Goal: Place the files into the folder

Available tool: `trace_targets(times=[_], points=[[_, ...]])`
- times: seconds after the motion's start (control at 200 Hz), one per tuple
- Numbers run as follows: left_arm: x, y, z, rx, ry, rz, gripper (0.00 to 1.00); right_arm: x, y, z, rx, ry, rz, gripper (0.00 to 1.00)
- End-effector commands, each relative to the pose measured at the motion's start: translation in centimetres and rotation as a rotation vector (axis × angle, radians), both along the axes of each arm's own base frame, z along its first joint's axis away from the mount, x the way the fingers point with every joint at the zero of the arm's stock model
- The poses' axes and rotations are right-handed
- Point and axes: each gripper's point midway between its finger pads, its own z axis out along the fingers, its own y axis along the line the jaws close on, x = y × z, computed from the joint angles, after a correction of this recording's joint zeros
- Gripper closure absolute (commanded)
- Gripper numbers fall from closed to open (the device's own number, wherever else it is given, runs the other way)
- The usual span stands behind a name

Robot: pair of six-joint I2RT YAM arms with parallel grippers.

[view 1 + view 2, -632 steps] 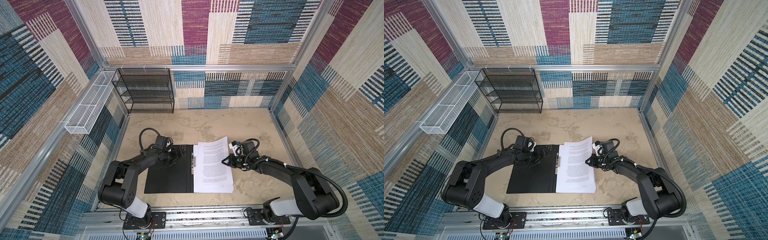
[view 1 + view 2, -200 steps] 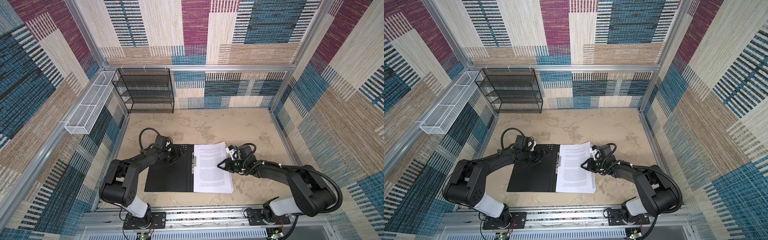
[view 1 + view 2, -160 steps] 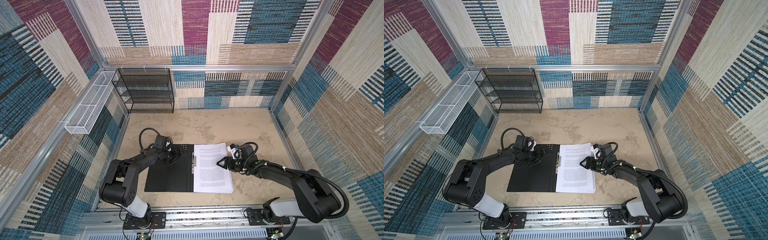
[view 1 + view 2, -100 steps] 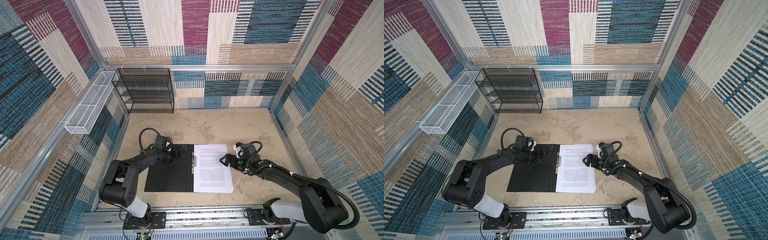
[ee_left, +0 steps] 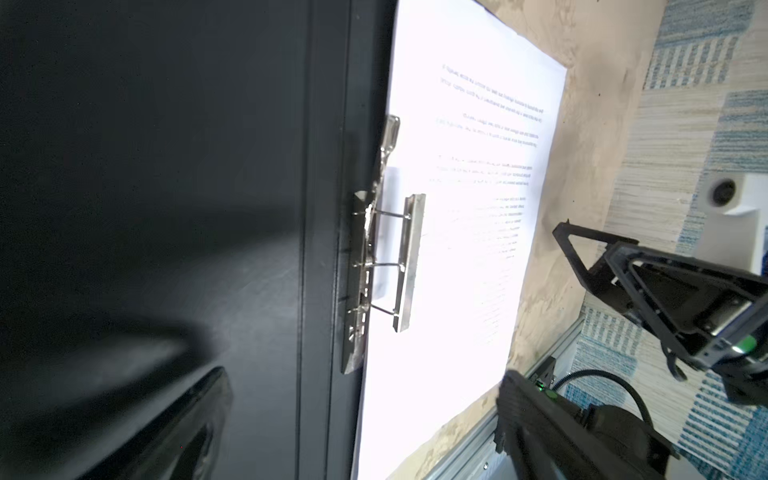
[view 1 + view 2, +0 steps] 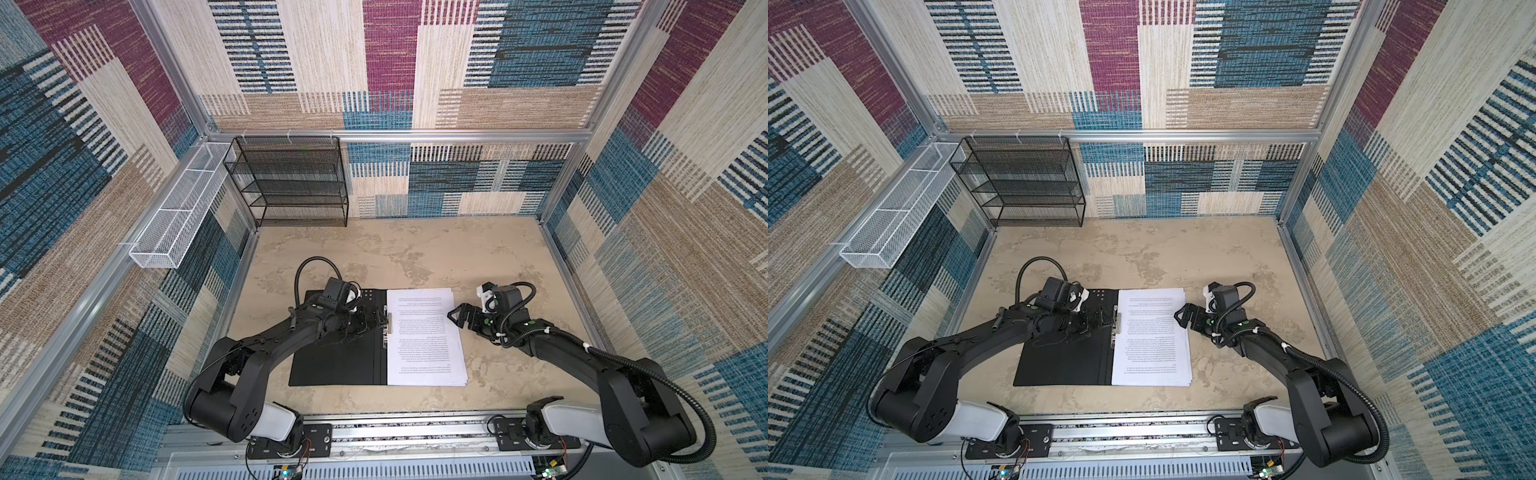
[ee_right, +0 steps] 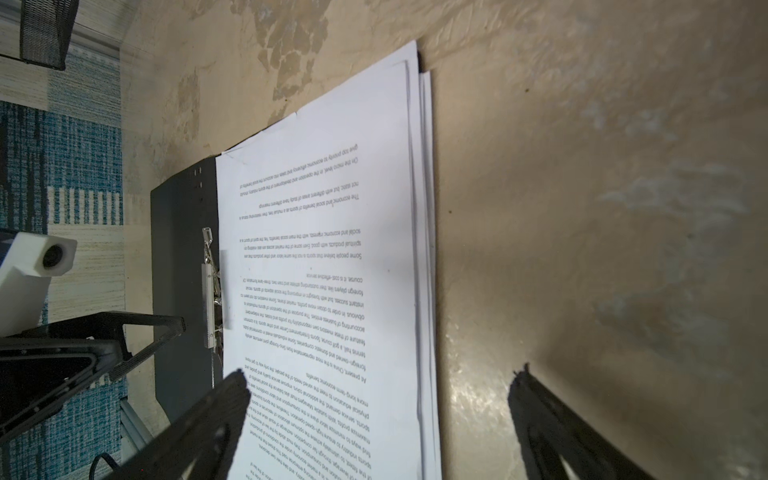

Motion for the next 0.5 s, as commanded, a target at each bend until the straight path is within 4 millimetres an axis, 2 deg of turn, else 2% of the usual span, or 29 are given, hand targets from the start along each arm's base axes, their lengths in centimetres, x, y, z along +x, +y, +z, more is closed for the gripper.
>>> trace_targets(times=[0.0,0.23,0.491], points=[[1.0,-1.8,0.8,-0.054,-0.049,-0.035,0.01,0.7,0.7,0.9,0.034,-0.051,0.030,0.00],[0.7,-4.7,-0.6,-0.079,-0.009,-0.085,0.01,1.1,0.2,1.0,0.032,-0.061,0.027,0.00],[-0.2,-6.6,-1.4,-0.097,0.018,-0.114,0.01,1.9,0.0,-0.4,0.048,-0.026,0.022,0.00]])
